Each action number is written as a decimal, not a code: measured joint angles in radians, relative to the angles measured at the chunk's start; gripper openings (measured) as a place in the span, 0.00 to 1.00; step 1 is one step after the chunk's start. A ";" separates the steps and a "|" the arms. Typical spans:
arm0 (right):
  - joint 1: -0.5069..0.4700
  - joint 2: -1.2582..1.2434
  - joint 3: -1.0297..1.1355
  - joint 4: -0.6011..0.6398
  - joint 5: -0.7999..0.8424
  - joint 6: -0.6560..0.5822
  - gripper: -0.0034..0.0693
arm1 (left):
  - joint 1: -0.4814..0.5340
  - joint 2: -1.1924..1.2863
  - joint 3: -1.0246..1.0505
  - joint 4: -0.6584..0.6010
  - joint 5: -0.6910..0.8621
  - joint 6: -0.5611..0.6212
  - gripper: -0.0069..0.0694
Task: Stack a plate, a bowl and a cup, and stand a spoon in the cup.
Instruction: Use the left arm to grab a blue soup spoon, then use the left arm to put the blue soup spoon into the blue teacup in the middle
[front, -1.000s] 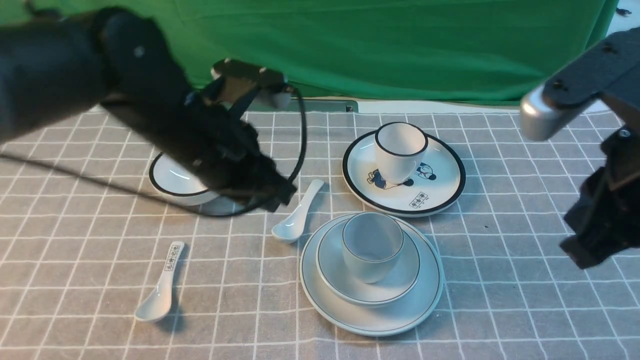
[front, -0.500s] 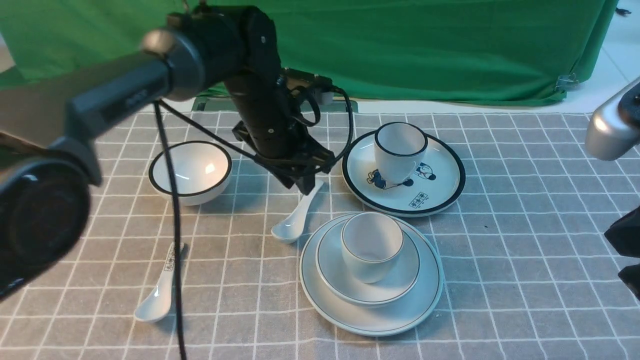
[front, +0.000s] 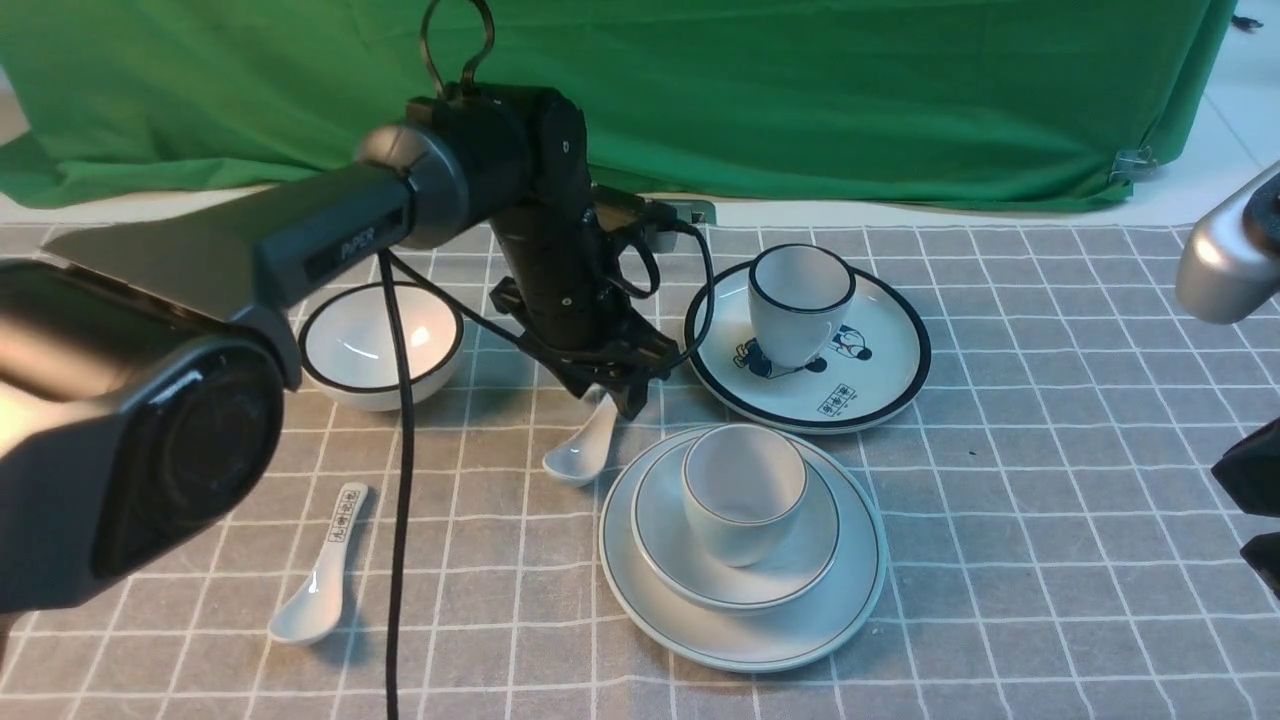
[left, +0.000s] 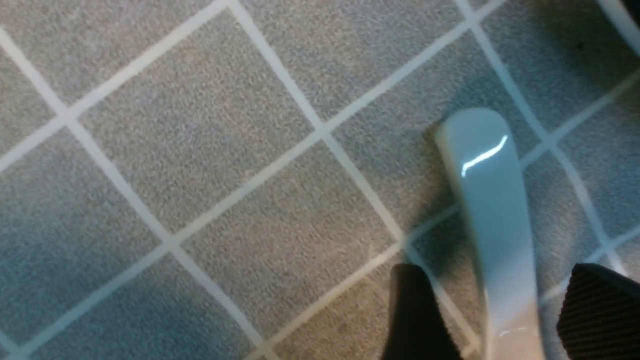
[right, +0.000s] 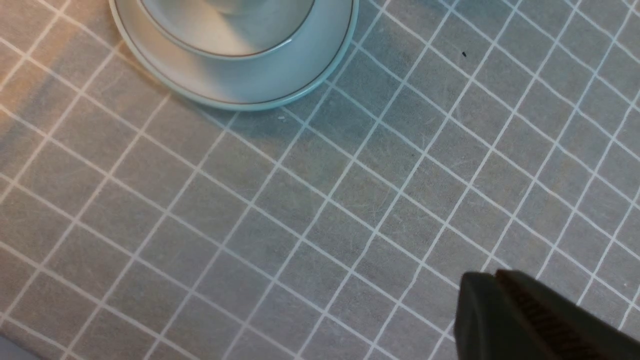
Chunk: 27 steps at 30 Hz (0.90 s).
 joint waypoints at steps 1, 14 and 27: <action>0.000 0.000 0.000 0.000 0.000 0.000 0.12 | 0.000 0.002 0.000 0.000 0.000 0.000 0.56; 0.000 0.000 0.000 0.000 0.000 0.000 0.12 | 0.000 0.007 0.000 -0.009 0.022 0.033 0.25; 0.000 -0.137 0.001 -0.002 0.000 0.022 0.12 | -0.011 -0.548 0.406 -0.252 -0.324 0.191 0.25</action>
